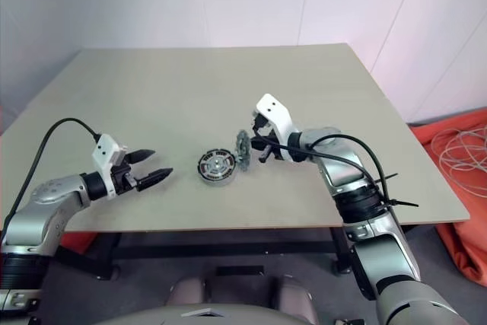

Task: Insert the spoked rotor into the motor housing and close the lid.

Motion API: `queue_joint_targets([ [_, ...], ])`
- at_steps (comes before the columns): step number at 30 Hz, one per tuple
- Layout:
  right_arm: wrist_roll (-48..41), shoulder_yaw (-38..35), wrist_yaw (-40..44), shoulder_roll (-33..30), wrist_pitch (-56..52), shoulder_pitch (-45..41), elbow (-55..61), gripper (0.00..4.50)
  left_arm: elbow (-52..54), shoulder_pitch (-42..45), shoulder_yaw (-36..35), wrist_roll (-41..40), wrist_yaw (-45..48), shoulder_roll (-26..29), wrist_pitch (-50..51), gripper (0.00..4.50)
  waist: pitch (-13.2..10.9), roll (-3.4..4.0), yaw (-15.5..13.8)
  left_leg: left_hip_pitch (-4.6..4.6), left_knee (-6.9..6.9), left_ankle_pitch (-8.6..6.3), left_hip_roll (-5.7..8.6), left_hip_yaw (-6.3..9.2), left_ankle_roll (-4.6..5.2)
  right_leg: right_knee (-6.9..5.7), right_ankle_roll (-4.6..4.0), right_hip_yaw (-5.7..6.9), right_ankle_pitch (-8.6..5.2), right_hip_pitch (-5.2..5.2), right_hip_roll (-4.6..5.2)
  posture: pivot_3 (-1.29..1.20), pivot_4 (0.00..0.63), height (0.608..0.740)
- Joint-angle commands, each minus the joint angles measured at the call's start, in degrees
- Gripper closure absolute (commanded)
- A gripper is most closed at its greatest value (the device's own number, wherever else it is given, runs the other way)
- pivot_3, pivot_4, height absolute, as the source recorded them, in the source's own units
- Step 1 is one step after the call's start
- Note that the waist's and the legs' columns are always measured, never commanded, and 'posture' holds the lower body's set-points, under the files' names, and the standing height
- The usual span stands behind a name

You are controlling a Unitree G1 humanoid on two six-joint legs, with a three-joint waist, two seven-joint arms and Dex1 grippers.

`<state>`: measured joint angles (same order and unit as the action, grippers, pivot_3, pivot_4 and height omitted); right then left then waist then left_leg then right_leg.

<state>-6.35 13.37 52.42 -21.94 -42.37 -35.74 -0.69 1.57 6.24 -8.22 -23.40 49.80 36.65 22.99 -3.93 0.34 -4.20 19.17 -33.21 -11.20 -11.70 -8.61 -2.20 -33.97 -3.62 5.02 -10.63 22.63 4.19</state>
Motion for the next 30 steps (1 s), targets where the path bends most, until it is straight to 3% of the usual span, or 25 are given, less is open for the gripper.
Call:
queue_joint_targets([
  [1, -1.9, 0.9, -0.2, 1.1, -0.7, -2.3, 3.7, 4.48, 1.2, 1.2, -0.1, 0.0, -0.3, -0.1, -0.5, 0.0, 0.0, 0.0, 0.0, -0.02, 0.0, 0.01, 0.0, -0.01, -0.01, 0.0, 0.01, -0.03, 0.0, 0.0, 0.0, 0.0, 0.0, 0.74],
  [21, 3.8, 9.1, -3.6, 10.8, 11.9, -7.7, -16.0, 4.48, 1.9, 0.3, -0.2, -0.6, 0.2, 0.0, 0.1, 0.0, 0.0, -0.06, 0.2, -0.07, -0.03, 0.1, 0.1, -0.01, -0.16, -0.44, -0.01, -0.31, -0.02, 0.18, 0.0, 0.0, 0.0, 0.74],
  [30, 3.4, 8.0, -2.9, 11.1, 15.2, -6.6, -16.3, 4.48, 3.2, -4.4, -0.2, -1.4, 1.8, 0.8, 1.8, 0.0, 0.0, -0.07, 0.1, -0.08, -0.04, 0.17, 0.09, 0.01, -0.28, -0.65, -0.04, -0.37, -0.07, 0.33, -0.01, 0.0, 0.0, 0.74],
])
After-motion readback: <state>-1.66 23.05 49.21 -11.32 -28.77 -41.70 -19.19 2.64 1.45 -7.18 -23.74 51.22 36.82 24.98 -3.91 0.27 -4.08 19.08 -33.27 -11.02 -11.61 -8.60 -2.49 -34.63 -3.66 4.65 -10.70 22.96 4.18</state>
